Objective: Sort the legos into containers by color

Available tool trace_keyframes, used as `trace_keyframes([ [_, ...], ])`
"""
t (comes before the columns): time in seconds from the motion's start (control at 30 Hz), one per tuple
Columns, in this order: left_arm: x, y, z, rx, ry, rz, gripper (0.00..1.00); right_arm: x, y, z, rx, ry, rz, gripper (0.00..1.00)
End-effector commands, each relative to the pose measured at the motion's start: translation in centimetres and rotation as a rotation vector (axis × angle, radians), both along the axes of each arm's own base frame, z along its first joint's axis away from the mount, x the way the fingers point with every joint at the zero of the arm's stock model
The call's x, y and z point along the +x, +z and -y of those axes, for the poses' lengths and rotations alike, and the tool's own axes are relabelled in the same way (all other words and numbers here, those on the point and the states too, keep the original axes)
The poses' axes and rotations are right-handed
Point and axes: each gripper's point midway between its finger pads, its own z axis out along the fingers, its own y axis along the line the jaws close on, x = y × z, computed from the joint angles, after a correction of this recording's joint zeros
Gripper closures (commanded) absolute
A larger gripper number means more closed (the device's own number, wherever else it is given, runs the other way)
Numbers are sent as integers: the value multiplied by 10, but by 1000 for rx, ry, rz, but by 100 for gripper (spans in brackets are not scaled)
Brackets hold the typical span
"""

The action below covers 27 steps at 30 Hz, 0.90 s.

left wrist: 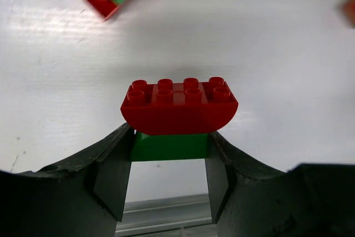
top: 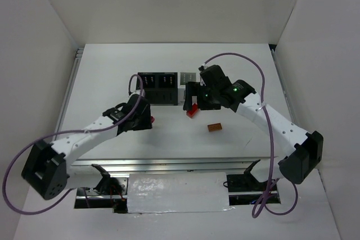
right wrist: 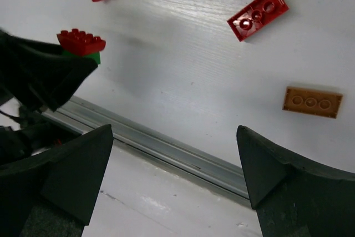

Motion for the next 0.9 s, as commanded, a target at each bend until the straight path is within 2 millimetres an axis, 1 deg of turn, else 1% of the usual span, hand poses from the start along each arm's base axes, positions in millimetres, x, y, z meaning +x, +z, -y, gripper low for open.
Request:
trace_keyframes([
  [0.0,-3,49,27,-119,-161,165,100,2,43,-15,211,3,39,0],
  [0.03,-6,70,33,-156,-222,239,100,1,50,-18,242,9,42,0],
  [0.07,-8,85,43,-197,-272,296,100,1,57,-21,271,9,48,1],
  [0.13,-19,104,55,-249,-379,358,100,-6,68,-32,337,38,12,1],
  [0.17,-24,122,60,-288,-423,415,100,-8,68,-38,347,48,-14,1],
  [0.2,-30,133,65,-302,-487,441,100,-12,74,-45,370,69,-32,2],
  [0.23,-34,144,67,-315,-521,468,100,-16,74,-50,367,79,-46,3],
  [0.27,-39,149,71,-323,-563,479,100,-17,71,-55,358,86,-58,3],
  [0.3,-43,157,74,-320,-608,496,100,-24,77,-64,366,110,-58,3],
  [0.4,-49,163,78,-288,-685,487,100,-35,79,-84,383,153,-88,4],
  [0.47,-50,165,80,-279,-714,485,100,-41,79,-92,384,174,-100,4],
  [0.53,-51,170,83,-271,-745,492,100,-51,74,-101,375,197,-119,6],
  [0.57,-51,171,84,-270,-753,496,100,-53,72,-104,370,204,-124,6],
  [0.6,-50,177,85,-268,-763,510,100,-55,70,-106,363,207,-130,7],
  [0.63,-50,177,86,-267,-769,510,100,-61,64,-109,342,217,-145,8],
  [0.73,-48,184,89,-268,-784,530,100,-67,57,-111,341,229,-167,13],
  [0.77,-49,185,90,-271,-791,535,100,-70,57,-113,351,237,-176,15],
  [0.8,-49,185,91,-274,-795,536,100,-72,52,-112,350,241,-188,24],
  [0.87,-50,185,94,-285,-809,537,100,-72,56,-114,380,242,-177,38],
])
